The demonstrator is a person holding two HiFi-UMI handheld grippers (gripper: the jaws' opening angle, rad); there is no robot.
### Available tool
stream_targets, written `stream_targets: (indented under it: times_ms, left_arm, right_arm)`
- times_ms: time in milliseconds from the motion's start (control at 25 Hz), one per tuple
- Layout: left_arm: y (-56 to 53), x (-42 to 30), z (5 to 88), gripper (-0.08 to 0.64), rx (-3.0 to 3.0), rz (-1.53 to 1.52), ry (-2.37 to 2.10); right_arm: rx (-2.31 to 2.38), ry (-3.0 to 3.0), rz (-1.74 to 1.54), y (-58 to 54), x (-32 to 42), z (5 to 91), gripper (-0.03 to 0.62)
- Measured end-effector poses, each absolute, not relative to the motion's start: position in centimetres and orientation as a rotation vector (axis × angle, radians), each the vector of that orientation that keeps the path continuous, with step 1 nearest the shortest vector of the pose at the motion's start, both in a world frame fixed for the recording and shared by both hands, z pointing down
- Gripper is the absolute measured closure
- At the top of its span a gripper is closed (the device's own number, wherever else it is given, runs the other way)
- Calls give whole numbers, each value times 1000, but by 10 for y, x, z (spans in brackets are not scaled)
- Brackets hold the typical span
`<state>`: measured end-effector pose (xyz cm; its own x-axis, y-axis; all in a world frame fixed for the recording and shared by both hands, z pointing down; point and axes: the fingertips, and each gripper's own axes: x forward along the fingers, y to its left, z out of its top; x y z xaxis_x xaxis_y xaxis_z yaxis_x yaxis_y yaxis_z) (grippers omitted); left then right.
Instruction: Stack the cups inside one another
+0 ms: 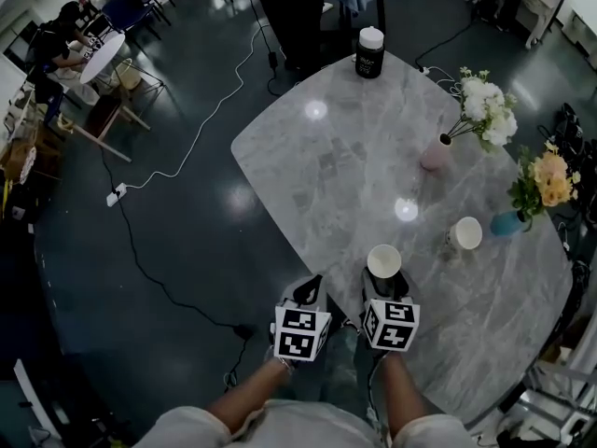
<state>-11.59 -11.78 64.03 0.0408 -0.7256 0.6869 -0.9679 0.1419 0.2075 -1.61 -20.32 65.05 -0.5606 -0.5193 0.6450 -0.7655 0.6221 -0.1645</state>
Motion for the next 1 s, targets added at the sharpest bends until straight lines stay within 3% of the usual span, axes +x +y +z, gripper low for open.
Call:
stream_targets:
  times_ms: [1000]
  left_arm:
    - [-121, -119, 633, 565, 1676, 461, -1721]
  right_arm:
    - [1086, -2286, 630, -201, -10, 642, 359]
